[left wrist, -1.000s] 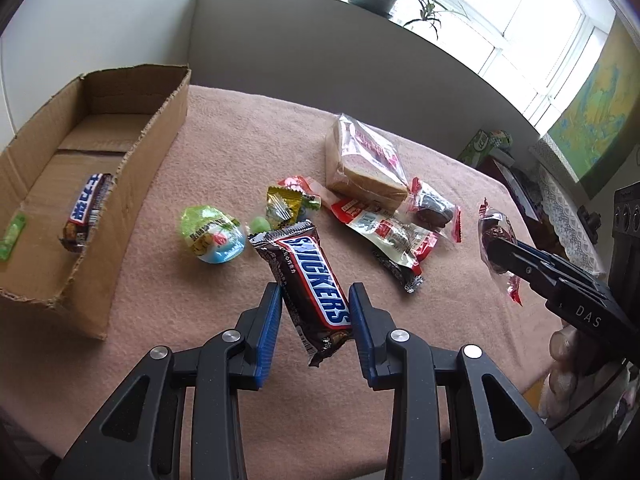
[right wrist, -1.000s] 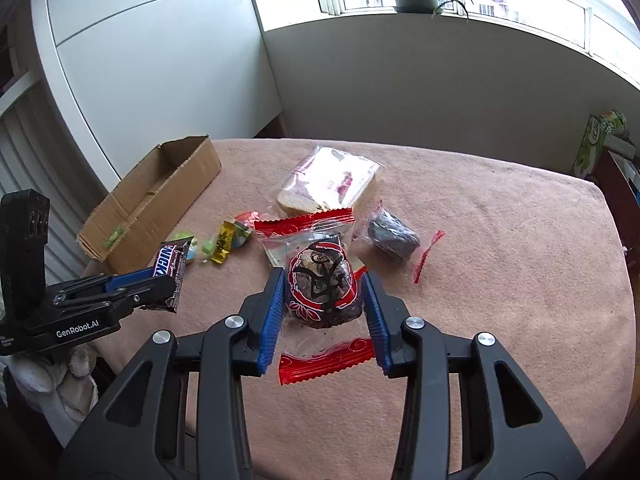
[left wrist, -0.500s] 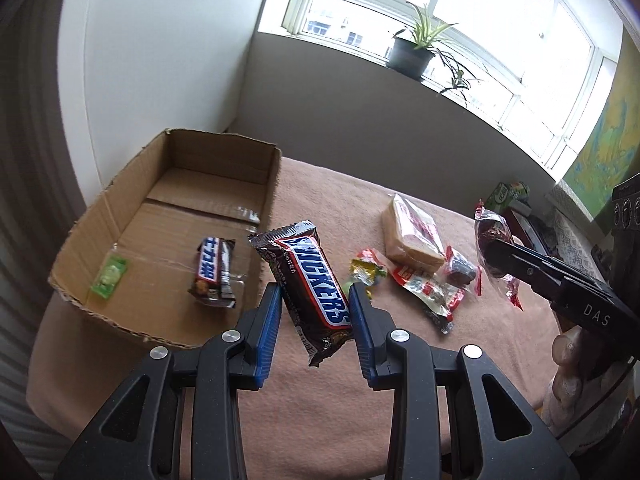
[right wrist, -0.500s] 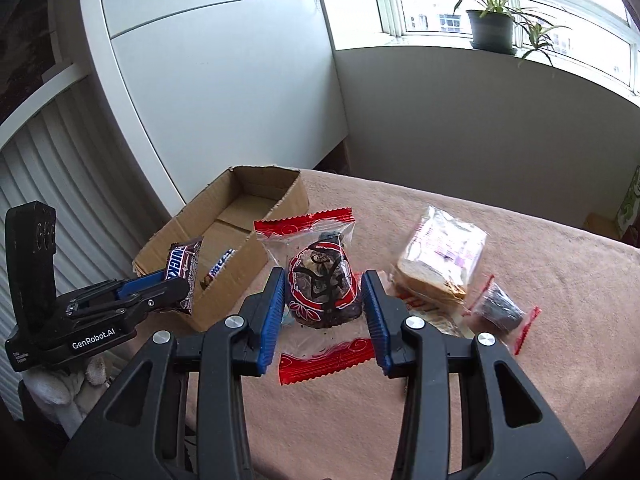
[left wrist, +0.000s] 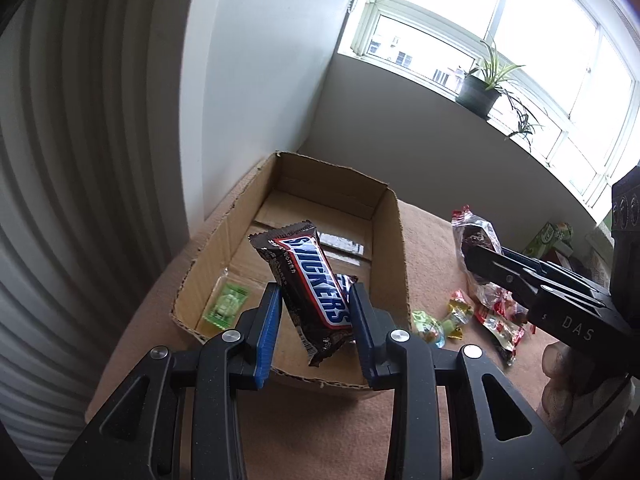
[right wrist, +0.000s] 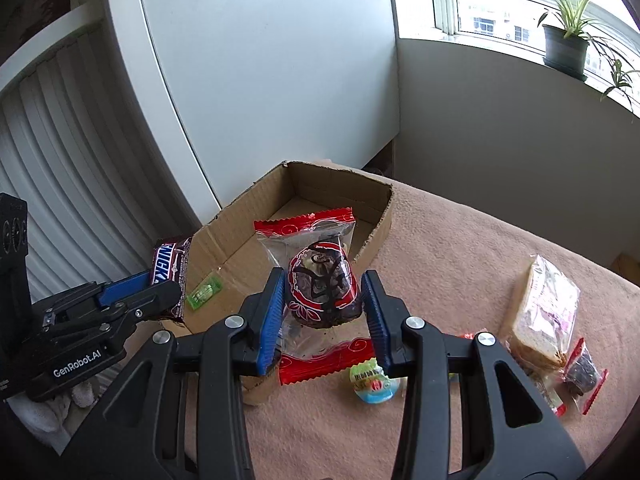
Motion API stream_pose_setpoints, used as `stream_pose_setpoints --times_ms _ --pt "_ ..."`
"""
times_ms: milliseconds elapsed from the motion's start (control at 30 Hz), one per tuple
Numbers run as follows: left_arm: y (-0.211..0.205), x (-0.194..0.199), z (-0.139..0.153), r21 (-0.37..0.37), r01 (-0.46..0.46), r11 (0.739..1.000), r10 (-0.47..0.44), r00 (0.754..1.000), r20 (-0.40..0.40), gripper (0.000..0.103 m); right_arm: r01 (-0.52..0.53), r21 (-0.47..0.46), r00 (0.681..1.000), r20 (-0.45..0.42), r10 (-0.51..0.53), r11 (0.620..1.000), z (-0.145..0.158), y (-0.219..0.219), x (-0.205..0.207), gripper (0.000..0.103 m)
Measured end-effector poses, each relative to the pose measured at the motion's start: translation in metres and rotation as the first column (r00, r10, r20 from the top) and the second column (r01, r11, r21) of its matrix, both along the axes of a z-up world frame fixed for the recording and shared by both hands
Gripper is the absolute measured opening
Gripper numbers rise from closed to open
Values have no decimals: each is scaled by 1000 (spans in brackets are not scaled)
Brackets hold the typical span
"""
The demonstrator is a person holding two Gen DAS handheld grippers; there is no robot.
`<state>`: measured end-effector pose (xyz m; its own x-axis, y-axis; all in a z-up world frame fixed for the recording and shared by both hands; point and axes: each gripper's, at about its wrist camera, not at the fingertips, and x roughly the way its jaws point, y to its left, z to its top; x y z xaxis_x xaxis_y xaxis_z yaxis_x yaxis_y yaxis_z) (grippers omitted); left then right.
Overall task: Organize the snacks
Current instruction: 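Carry both held snacks into the cardboard box and open both tools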
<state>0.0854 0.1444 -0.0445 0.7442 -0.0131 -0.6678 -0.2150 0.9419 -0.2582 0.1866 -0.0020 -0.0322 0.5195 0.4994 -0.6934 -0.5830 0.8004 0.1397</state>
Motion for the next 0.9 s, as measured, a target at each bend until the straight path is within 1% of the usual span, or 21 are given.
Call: stream_pose_setpoints --times_ms 167,300,367,400,433,533,700,900 --pt "10 9 -7 -2 -16 1000 16 1000 -16 33 -7 -26 1000 -15 6 1000 -12 28 20 40" --pt "15 16 -13 -8 -26 1000 26 999 -32 33 2 -28 999 -36 -3 1000 -20 39 32 41" --pt "18 19 -15 -14 -38 999 37 998 -40 33 5 -7 998 -65 -5 1000 -23 41 36 50" --pt "20 21 -16 -19 -41 999 40 998 -45 33 7 2 997 -74 -7 1000 -24 41 37 61" --pt "21 22 -18 -22 -44 999 42 998 -49 33 11 11 997 -72 -10 1000 -24 41 36 69" --pt "22 20 -19 -23 -52 998 51 997 -55 39 8 2 999 -51 -7 1000 -22 40 31 69" --pt "20 16 -16 -25 -53 998 52 998 -47 40 11 -11 1000 -26 -11 1000 -15 33 20 69" --pt "7 10 -7 -28 -22 999 22 999 -28 40 29 3 999 -14 -29 1000 -4 5 9 69"
